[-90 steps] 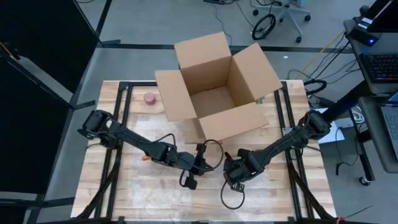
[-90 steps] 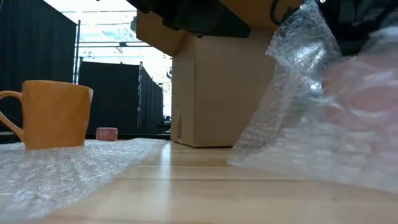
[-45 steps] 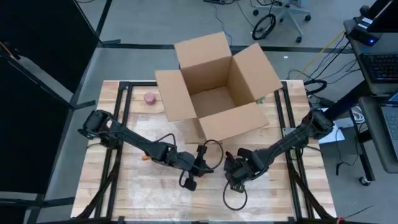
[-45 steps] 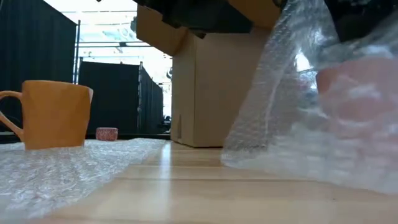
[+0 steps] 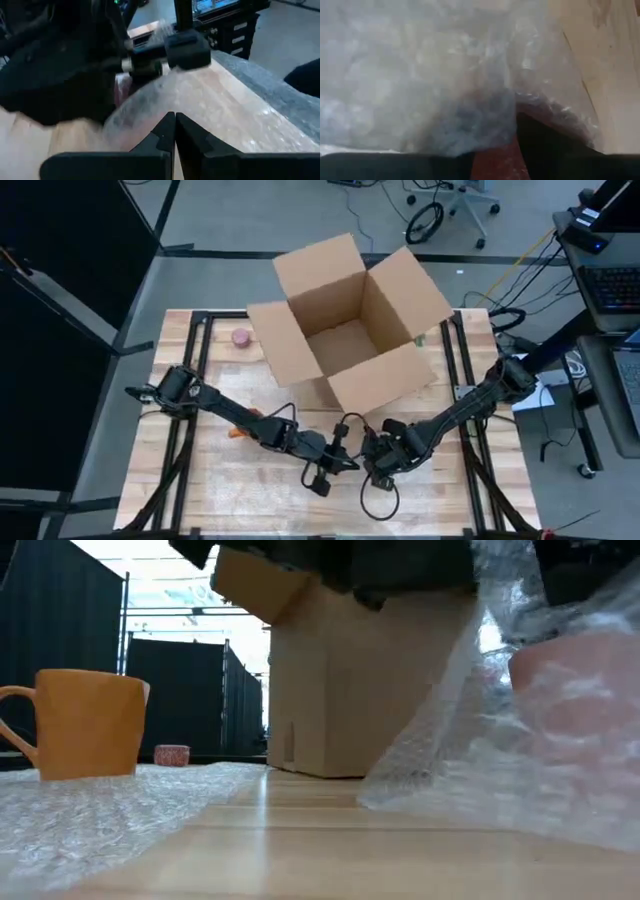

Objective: Wrap mug
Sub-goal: Wrap the pink mug in the bubble wrap

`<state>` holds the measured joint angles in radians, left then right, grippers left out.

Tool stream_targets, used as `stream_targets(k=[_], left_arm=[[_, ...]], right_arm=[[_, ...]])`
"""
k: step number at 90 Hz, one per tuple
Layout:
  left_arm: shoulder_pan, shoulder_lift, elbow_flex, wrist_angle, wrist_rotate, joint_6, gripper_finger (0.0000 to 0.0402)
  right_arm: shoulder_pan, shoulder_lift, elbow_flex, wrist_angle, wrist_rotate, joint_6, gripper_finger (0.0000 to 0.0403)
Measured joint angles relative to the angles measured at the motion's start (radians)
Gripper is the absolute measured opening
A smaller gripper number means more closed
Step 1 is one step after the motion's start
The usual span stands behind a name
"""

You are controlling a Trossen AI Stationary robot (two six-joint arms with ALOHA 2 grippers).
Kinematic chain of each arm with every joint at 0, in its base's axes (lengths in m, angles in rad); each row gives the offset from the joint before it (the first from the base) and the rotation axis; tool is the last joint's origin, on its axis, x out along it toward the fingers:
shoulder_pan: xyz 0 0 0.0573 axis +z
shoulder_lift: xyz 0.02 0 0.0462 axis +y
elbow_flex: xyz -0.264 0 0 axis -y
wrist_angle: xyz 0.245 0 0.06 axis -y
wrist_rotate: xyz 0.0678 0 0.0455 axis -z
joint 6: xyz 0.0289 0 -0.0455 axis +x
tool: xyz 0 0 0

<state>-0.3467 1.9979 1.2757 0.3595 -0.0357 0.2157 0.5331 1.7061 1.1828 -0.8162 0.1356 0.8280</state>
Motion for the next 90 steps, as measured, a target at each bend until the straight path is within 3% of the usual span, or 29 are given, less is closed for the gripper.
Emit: stream_targets(k=[47,73,90], left_arm=[[0.044,0.142,0.134,-0.004,0.007,0.054,0.0000],[0.054,0.145,0.136,-0.031,0.005,0.079,0.0000],[0.054,0.144,0.136,-0.044,0.005,0.079,0.0000]], right_arm=[[0.032,-0.001,0.002,-0.009,0.023,-0.004,0.0123],[0.051,-0.002,0.007,-0.007,0.022,0.009,0.0123],[0.060,-0.004,0.083,-0.101,0.029,-0.001,0.0123]])
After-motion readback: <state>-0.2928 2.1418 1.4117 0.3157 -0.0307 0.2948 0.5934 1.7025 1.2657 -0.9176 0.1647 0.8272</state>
